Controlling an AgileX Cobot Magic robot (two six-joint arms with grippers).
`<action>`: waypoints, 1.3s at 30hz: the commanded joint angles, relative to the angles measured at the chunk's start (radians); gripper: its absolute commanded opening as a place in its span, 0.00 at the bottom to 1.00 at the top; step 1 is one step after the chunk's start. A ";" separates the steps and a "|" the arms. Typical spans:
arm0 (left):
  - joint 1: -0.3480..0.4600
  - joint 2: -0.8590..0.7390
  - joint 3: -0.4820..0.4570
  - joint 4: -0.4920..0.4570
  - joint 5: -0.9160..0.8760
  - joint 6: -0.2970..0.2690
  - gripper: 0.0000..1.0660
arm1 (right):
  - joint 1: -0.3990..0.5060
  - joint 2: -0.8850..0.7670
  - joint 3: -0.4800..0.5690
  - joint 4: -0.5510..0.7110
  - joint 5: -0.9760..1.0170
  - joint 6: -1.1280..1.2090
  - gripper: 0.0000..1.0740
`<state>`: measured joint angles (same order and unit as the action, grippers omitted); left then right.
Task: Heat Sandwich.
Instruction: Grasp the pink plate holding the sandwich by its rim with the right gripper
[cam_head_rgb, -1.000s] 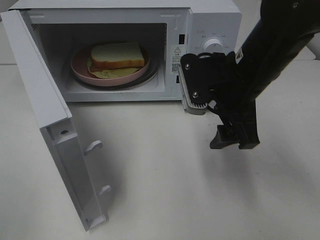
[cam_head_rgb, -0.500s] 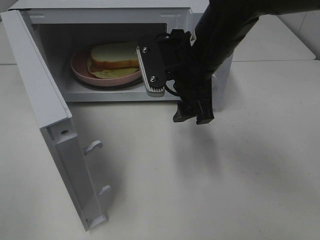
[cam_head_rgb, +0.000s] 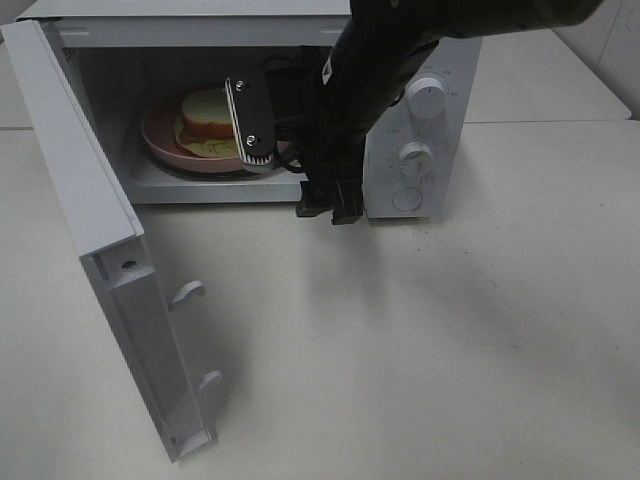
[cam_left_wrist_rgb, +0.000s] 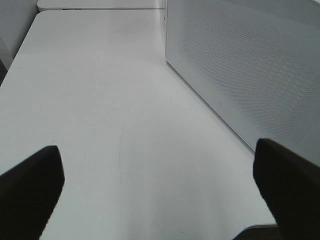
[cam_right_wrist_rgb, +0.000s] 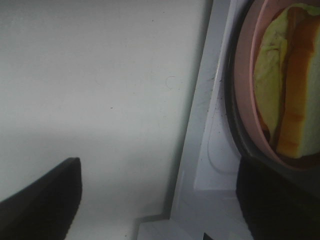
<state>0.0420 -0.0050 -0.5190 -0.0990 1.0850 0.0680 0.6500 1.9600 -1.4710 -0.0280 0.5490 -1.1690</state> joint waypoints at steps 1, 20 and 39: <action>0.003 -0.016 0.001 -0.002 -0.014 -0.005 0.92 | 0.004 0.031 -0.033 0.001 -0.008 0.010 0.75; 0.003 -0.016 0.001 -0.002 -0.014 -0.005 0.92 | 0.004 0.271 -0.324 -0.003 -0.007 0.012 0.73; 0.003 -0.016 0.001 -0.002 -0.014 -0.005 0.92 | 0.001 0.468 -0.591 -0.086 0.024 0.146 0.71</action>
<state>0.0420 -0.0050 -0.5190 -0.0990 1.0850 0.0680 0.6500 2.4230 -2.0510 -0.1090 0.5730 -1.0340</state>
